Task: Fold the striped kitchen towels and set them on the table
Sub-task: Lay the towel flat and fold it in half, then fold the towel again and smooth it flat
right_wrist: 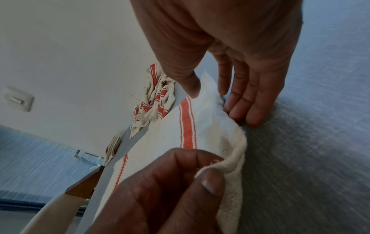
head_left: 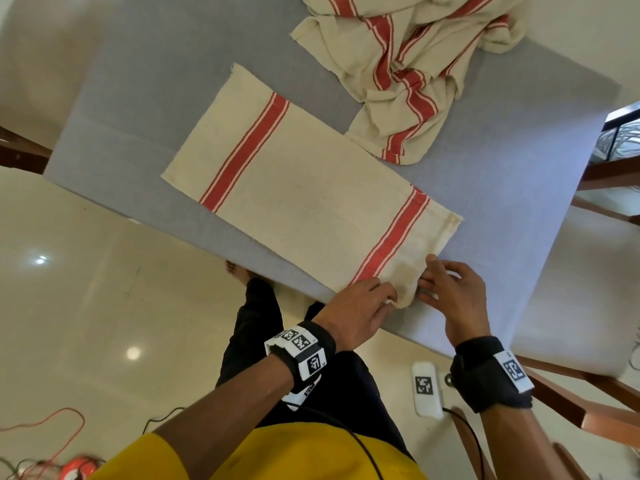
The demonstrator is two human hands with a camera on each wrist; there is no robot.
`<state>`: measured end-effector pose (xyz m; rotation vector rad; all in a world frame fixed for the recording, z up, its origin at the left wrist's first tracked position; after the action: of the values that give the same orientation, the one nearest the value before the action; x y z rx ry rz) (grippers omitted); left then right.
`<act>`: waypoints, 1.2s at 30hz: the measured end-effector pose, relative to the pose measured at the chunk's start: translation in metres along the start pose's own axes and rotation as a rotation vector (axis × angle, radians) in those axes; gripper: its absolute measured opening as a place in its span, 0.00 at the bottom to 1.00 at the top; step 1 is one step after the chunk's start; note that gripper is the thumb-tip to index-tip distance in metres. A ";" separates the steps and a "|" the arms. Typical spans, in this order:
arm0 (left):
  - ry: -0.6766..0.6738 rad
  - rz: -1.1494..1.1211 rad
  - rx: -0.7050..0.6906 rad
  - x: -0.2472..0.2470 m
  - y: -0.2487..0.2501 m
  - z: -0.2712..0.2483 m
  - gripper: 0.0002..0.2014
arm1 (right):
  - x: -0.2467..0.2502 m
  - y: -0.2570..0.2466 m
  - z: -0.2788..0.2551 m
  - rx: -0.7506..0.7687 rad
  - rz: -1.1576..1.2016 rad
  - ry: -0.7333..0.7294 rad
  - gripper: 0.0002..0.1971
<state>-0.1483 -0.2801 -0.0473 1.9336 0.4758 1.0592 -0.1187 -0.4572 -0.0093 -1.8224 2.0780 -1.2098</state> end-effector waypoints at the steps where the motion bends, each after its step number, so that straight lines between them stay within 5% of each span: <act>1: 0.001 -0.012 0.004 0.002 0.001 0.000 0.07 | 0.000 -0.001 0.002 -0.005 0.024 0.006 0.20; 12: 0.012 -0.042 -0.055 0.044 0.018 -0.019 0.04 | -0.005 -0.034 0.033 0.104 0.064 0.054 0.35; 21: 0.142 0.049 0.092 0.087 0.003 -0.036 0.08 | -0.029 -0.093 0.028 0.302 0.086 0.065 0.27; 28: 0.451 -0.103 0.360 0.146 -0.062 -0.058 0.08 | -0.110 -0.141 0.003 0.427 0.040 0.006 0.26; 36: 0.547 -0.121 0.364 0.219 -0.123 -0.088 0.05 | -0.217 -0.188 -0.020 0.678 -0.224 -0.027 0.14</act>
<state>-0.0876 -0.0225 -0.0170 1.8688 1.1409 1.5031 0.0741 -0.2481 0.0360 -1.7250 1.2260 -1.6611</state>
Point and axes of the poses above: each hand's wrist, its own z-axis towards the middle knuckle, its own x-axis out of the back of the hand, y = z × x, the point moved 3 cm from there along z, towards the middle knuckle, and after that the axes turned 4 degrees about y, right-handed, at the moved point
